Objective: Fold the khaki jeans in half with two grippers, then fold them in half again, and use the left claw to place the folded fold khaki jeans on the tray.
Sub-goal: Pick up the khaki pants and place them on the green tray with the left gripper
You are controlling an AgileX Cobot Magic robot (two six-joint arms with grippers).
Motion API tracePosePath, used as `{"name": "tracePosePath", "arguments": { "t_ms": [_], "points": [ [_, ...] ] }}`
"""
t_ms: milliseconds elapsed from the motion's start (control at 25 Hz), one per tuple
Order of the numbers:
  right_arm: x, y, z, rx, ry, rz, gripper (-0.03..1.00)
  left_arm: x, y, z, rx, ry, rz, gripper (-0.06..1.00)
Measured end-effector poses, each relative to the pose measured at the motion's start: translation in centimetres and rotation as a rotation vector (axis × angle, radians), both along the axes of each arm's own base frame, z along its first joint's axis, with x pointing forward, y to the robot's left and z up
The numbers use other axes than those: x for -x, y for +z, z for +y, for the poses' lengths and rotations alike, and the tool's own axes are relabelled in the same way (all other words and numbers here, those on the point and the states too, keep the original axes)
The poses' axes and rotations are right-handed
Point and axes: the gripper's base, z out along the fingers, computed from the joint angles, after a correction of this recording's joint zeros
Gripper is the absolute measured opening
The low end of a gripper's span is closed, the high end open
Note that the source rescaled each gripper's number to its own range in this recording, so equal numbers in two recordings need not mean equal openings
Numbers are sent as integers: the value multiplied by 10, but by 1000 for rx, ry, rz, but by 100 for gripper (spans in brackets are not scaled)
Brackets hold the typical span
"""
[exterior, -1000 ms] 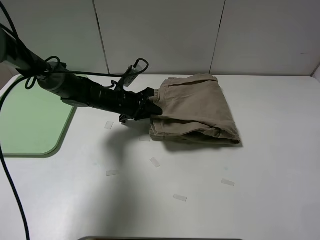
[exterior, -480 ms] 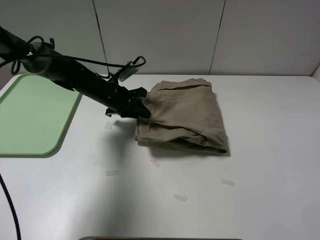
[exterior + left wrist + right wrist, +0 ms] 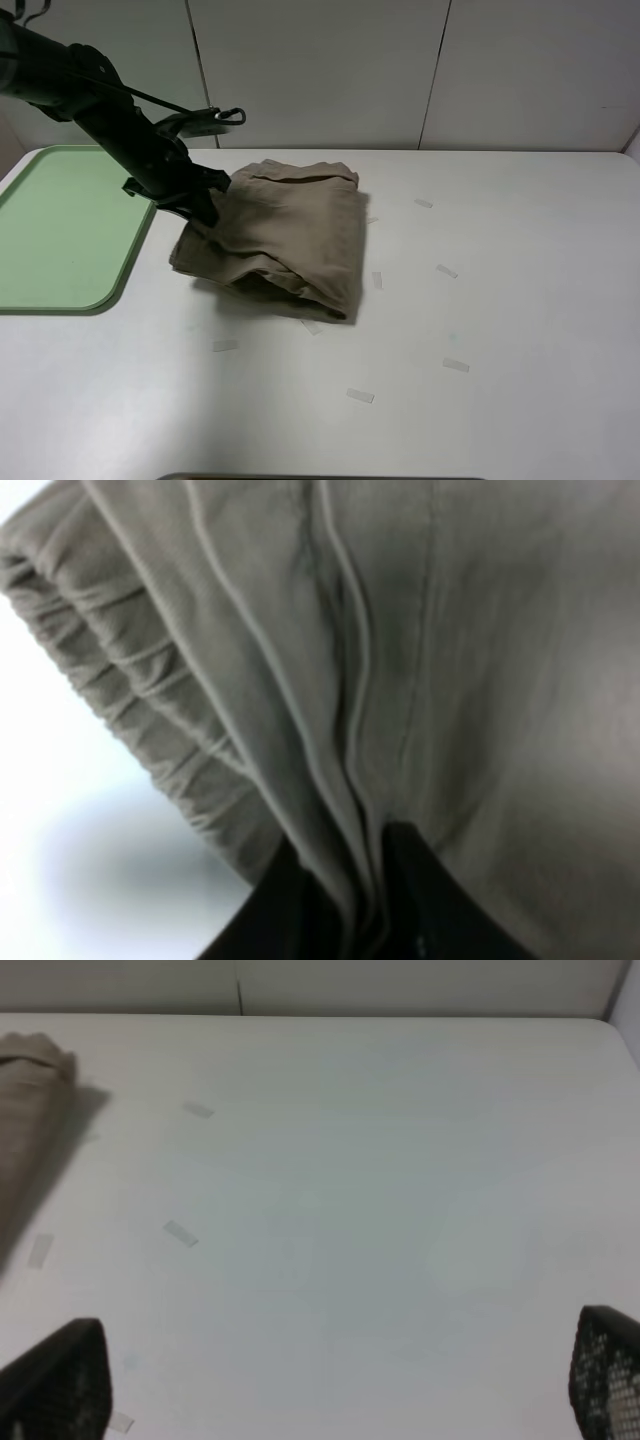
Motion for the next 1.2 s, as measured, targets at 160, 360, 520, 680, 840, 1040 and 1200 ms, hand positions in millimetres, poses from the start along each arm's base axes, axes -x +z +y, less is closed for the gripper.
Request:
{"name": "tracePosePath", "arguments": {
  "t_ms": [160,360,520,680,840,1040,1200],
  "points": [
    [0,0,0,0,0,0,100,-1,17,26,-142,16,-45,5],
    [0,0,0,0,0,0,100,1,38,59,-280,26,-83,5],
    [0,0,0,0,0,0,100,6,57,88,-368,39,-93,5],
    [0,0,0,0,0,0,100,11,67,116,-453,56,-88,5],
    [0,0,0,0,0,0,100,15,71,139,-521,60,-74,5],
    [0,0,0,0,0,0,100,14,71,156,-548,28,-96,4],
    [0,0,0,0,0,0,100,14,72,168,-564,36,-117,4]
  ]
}}
